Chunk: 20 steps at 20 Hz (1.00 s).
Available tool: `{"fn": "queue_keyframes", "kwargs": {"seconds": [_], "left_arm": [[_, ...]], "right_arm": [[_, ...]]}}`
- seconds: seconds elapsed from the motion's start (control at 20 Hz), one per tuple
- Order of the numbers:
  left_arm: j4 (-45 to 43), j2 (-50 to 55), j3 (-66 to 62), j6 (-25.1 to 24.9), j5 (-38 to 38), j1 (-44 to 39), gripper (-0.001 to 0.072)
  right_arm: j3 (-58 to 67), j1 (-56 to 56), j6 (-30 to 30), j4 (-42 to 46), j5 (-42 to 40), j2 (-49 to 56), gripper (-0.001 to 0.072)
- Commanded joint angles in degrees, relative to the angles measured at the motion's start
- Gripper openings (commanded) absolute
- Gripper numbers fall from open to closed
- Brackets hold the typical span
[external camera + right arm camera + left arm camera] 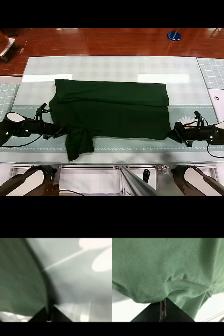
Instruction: Fold the shirts.
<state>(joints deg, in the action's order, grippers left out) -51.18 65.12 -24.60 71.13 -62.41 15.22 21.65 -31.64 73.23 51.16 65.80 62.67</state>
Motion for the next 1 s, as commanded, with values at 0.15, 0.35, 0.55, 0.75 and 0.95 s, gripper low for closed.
{"fn": "queue_keyframes", "kwargs": {"seconds": [0.15, 0.35, 0.55, 0.75, 0.95], "left_arm": [[0.2, 0.0, -6.7, 0.0, -2.6, 0.0, 0.0019], [0.2, 0.1, -14.6, 2.8, -3.4, 0.0, 0.0019], [0.3, 2.9, -21.5, 4.6, -2.5, 0.0, 0.0019], [0.3, 8.3, -30.4, 7.5, -2.6, 0.0, 0.0019], [4.1, 15.3, -40.7, 7.8, -2.6, -0.8, 0.0019]], "right_arm": [[4.9, 0.0, -9.5, -8.6, 4.8, 1.3, 0.0020], [12.2, 0.0, -9.0, -9.0, 6.3, 1.3, 0.0019], [18.4, 6.7, -8.0, -9.0, 1.5, 2.1, 0.0020], [27.8, 10.1, -3.7, -9.0, -3.9, 8.6, 0.0020], [35.5, 10.1, -2.7, -9.6, -2.8, 16.4, 0.0020]]}}
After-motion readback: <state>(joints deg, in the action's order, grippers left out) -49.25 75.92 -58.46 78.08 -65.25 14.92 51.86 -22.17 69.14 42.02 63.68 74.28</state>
